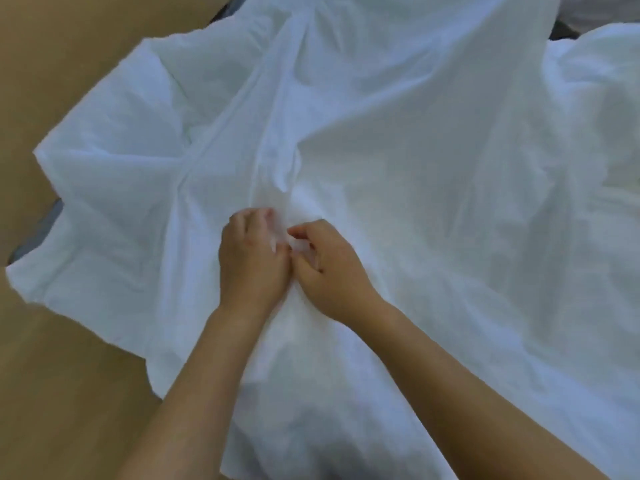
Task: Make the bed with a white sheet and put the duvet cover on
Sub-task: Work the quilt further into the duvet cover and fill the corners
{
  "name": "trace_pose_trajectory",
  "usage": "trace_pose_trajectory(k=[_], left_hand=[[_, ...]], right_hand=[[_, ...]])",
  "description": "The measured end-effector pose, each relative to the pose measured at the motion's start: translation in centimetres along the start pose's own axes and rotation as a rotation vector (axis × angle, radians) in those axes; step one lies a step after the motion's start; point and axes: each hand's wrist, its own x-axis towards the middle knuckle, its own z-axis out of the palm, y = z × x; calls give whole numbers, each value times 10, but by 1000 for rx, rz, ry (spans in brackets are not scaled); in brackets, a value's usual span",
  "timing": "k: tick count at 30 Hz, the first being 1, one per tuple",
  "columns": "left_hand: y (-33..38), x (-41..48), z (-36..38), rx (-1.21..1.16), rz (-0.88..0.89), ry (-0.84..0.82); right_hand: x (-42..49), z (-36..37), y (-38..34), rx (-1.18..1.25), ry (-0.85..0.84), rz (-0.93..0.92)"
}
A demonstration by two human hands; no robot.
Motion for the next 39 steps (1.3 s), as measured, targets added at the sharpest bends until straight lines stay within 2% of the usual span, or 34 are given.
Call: trace_pose_trajectory(k=[3,5,7,10,12,14,17,19,22,25,27,29,31,32,34,36,39], left_hand=[[51,-34,42,12,144,-1],[85,-67,80,-6,230,-83],[121,-111,129,6,317,-249],[170,-197,216,168,461,-510],[207,-258,272,150,439,-681],[241,-313,324,274,487,-761],[281,-366,381,485,661,-773],[296,-388,409,523,710,-841],[305,-406,439,622,713,-917],[313,-402,461,530,580,-985],[323,-392,467,351,454,-982],[338,-378,469,173,346,-864],[359,-363,470,53,368,-734],[372,-357,473,12,402,-718],[399,-351,486,4,459,-802],[415,-349,508,131,508,-905],[415,-340,541,346,481,-987]], right_hand=[[-49,-51,57,-99,83,114],[-95,-89,102,-111,146,224],[-151,-129,150,-124,218,309],[-251,-190,226,-177,351,462],[-321,-228,275,-190,462,579],[-384,-259,320,-137,556,710],[-451,-292,375,1,634,871],[-477,-303,402,122,696,954],[-495,-314,433,399,903,1079],[-485,-325,455,823,939,1014],[-465,-336,464,948,956,874],[-439,-343,464,853,941,741],[-412,-341,452,697,838,724],[-401,-338,447,620,769,738],[-390,-333,445,415,646,773],[-396,-339,451,312,612,774],[-427,-364,457,314,781,721]])
